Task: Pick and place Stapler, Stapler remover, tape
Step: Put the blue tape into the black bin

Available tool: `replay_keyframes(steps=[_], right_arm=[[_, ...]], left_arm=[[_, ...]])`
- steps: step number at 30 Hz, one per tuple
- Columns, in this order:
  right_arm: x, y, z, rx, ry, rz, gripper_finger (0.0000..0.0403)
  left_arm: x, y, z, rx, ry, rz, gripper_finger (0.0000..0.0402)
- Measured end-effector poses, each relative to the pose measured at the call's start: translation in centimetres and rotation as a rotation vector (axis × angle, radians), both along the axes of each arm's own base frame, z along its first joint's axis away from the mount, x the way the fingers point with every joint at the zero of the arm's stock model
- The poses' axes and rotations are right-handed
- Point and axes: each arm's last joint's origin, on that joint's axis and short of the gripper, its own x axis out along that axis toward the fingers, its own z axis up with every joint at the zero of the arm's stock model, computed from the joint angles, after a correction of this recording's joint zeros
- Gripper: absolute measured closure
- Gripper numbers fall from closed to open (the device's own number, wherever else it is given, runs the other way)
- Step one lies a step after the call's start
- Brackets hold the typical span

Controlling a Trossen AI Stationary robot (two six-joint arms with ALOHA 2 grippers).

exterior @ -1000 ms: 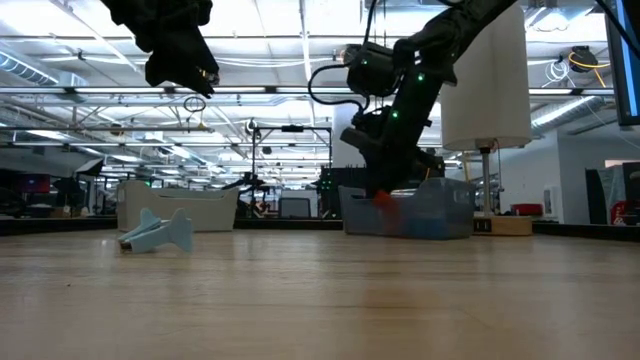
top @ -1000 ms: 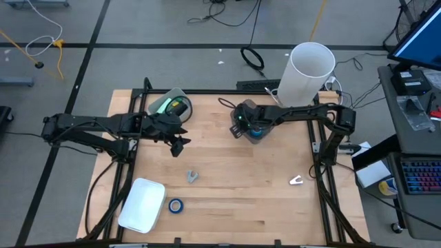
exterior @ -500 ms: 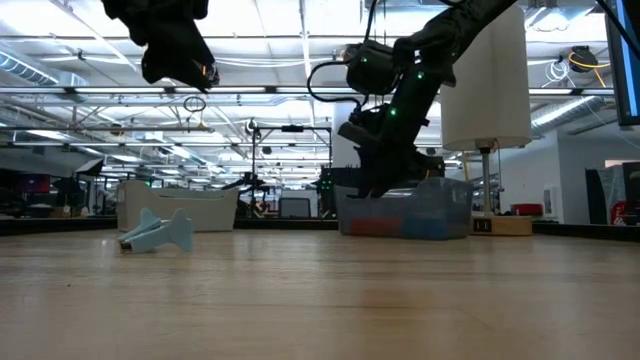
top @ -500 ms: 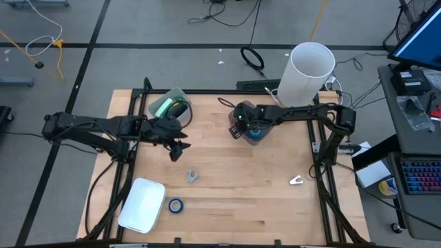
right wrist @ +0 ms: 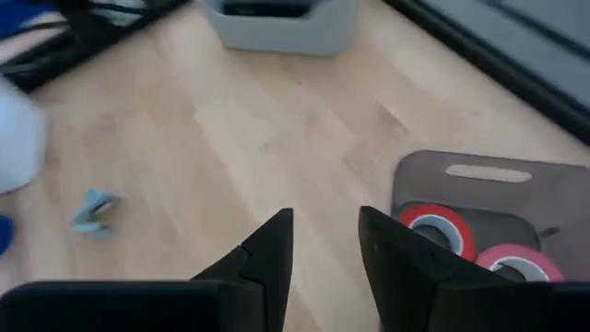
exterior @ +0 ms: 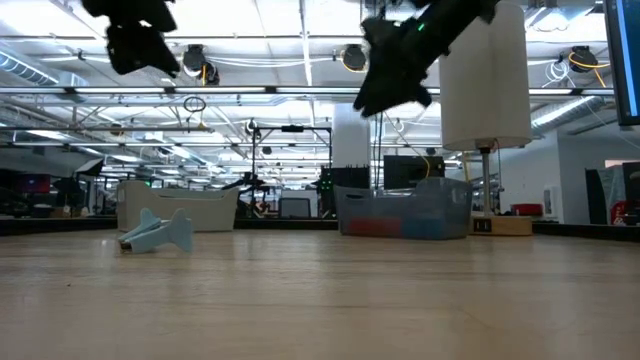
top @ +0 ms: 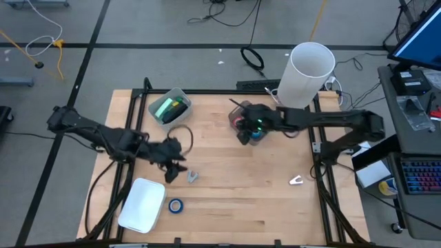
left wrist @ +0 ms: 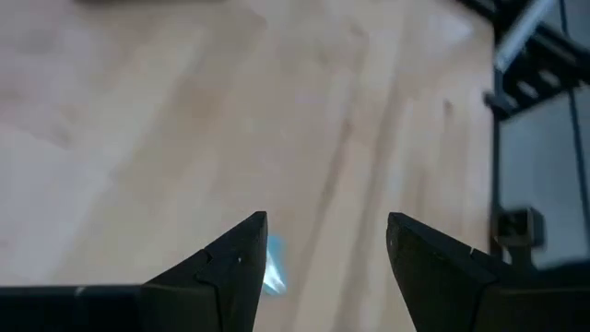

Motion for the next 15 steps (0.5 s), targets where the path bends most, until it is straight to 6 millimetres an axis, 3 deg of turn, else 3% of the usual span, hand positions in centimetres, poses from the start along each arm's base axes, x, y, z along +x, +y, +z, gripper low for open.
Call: replay_keyframes(steps=[7, 15], right_arm=[[-4.5, 3.1, 2.5, -0.077, -0.133, 0.018, 0.0293], [-9.1, 4.2, 1.9, -0.052, -0.400, 0.017, 0.0294]], left_arm=[[0.7, -4.7, -2.8, -0.091, 0.153, -0.104, 0.0179], [1.1, -7.8, -5.7, -0.216, 0.359, -0.171, 0.0179]])
